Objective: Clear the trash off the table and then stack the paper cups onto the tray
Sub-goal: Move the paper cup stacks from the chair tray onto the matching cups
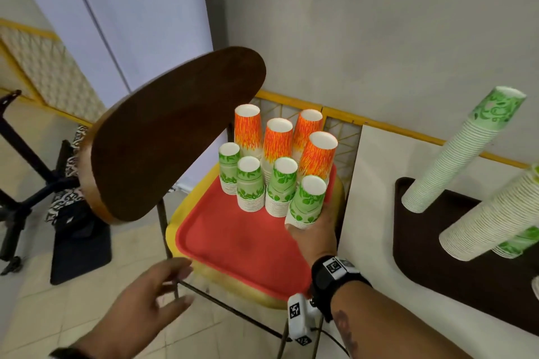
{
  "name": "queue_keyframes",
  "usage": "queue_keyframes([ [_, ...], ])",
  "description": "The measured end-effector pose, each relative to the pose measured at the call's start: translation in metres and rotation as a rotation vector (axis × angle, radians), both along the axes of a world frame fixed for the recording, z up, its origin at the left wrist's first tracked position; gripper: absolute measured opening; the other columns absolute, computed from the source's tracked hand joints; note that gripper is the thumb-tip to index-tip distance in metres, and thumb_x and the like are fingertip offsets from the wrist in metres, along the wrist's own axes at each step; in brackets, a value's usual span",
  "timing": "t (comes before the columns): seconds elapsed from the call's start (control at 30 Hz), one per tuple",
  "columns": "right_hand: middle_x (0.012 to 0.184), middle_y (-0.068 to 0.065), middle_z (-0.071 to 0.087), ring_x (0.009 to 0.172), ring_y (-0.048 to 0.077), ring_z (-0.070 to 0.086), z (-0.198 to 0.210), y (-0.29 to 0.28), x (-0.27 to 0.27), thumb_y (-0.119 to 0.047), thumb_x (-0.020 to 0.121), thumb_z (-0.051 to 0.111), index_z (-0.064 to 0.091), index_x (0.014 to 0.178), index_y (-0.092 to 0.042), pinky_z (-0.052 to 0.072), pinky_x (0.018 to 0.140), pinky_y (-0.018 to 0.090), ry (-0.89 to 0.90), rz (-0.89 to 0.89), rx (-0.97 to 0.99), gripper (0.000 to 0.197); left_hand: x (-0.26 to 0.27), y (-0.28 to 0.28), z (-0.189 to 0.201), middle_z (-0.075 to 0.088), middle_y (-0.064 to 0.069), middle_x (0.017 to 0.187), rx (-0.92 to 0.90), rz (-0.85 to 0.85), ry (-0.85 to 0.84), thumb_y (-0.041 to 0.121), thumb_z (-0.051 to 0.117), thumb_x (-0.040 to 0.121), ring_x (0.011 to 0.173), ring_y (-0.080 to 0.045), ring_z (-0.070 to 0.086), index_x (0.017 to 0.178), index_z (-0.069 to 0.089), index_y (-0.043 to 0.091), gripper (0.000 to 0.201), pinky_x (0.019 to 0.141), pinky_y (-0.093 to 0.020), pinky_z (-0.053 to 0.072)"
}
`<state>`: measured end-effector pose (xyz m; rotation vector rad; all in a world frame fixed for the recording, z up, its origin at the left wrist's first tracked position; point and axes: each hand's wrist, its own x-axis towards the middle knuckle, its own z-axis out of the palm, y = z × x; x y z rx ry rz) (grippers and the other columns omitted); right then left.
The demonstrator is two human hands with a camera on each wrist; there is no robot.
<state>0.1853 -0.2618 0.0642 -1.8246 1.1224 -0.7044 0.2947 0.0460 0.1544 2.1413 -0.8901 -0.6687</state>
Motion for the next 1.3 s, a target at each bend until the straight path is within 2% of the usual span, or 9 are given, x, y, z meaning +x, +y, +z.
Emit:
queue_keyframes([
  [0.1,0.109,-0.005,0.069,0.099,0.016,0.07,0.008,0.0,-0.004,-0.034,0.053,0.09,0.051,0.121,-0.032,0.06,0.085,0.041,-0.032,0.041,-0.003,0.078,0.01,-0.087,0.014,0.049,0.012,0.144,-0.172,-0.099,-0.128,0.033,0.08,0.081,0.129,0.005,0.048,0.139,0.04,0.042,0.071,0.109,-0.019,0.042],
  [0.17,0.108,-0.007,0.069,0.097,0.014,0.07,0.013,0.0,-0.007,-0.025,0.059,0.091,0.047,0.115,-0.053,0.059,0.083,0.034,-0.055,0.087,-0.024,0.077,0.014,-0.145,0.021,0.039,0.004,0.154,-0.217,-0.09,-0.18,0.023,0.079,0.082,0.14,-0.01,0.04,0.152,0.031,0.026,0.085,0.117,-0.031,0.035],
  [0.27,0.115,-0.004,0.066,0.101,0.016,0.069,0.014,-0.002,-0.011,-0.021,0.063,0.089,0.034,0.108,-0.074,0.057,0.085,0.034,-0.086,0.124,-0.053,0.089,0.014,-0.209,0.035,0.036,-0.002,0.156,-0.25,-0.044,-0.22,0.015,0.075,0.085,0.144,-0.017,0.034,0.155,0.028,0.016,0.084,0.116,-0.026,0.025],
  [0.4,0.126,-0.009,0.062,0.111,0.012,0.065,0.007,-0.003,-0.019,-0.034,0.061,0.089,0.039,0.132,-0.05,0.055,0.095,0.04,-0.054,0.158,0.006,0.088,0.014,-0.247,0.03,0.048,-0.005,0.144,-0.263,0.011,-0.178,0.008,0.073,0.085,0.136,-0.022,0.042,0.145,0.039,0.014,0.07,0.116,-0.035,0.032],
  [0.5,0.12,-0.013,0.065,0.107,0.006,0.067,0.002,-0.005,-0.022,-0.039,0.06,0.09,0.05,0.13,-0.035,0.057,0.094,0.04,-0.07,0.149,0.05,0.08,0.013,-0.256,0.014,0.057,-0.002,0.129,-0.292,0.074,-0.115,0.016,0.077,0.082,0.124,-0.023,0.053,0.133,0.047,0.019,0.059,0.108,-0.04,0.044],
  [0.7,0.101,-0.009,0.074,0.092,0.004,0.072,0.019,-0.001,-0.025,-0.029,0.069,0.088,0.065,0.106,-0.028,0.06,0.085,0.039,-0.153,0.177,0.046,0.043,0.0,-0.256,-0.018,0.064,0.002,0.106,-0.364,0.223,0.07,0.022,0.088,0.071,0.101,-0.019,0.064,0.117,0.051,0.013,0.06,0.087,-0.033,0.051],
  [1.0,0.115,-0.012,0.068,0.102,0.002,0.069,0.004,0.002,-0.029,-0.049,0.06,0.09,0.053,0.123,-0.033,0.06,0.089,0.038,-0.108,0.103,0.066,0.075,-0.002,-0.25,-0.047,0.07,0.004,0.095,-0.409,0.253,0.312,0.045,0.081,0.054,0.087,-0.012,0.069,0.116,0.048,0.017,0.076,0.09,-0.042,0.056],
  [1.2,0.116,-0.011,0.068,0.104,0.004,0.069,0.008,0.008,-0.039,-0.048,0.058,0.092,0.054,0.123,-0.033,0.059,0.09,0.039,-0.093,0.085,0.071,0.077,-0.006,-0.245,-0.051,0.072,0.0,0.102,-0.402,0.226,0.29,0.031,0.088,0.063,0.092,-0.012,0.069,0.116,0.051,0.017,0.066,0.088,-0.037,0.054],
  [1.3,0.113,-0.012,0.067,0.101,0.0,0.067,0.018,0.008,-0.053,-0.037,0.06,0.092,0.053,0.116,-0.035,0.058,0.088,0.026,-0.106,0.07,0.049,0.068,-0.011,-0.242,-0.052,0.07,-0.005,0.107,-0.372,0.22,0.229,0.024,0.087,0.063,0.096,-0.02,0.068,0.113,0.05,0.018,0.062,0.089,-0.037,0.053],
])
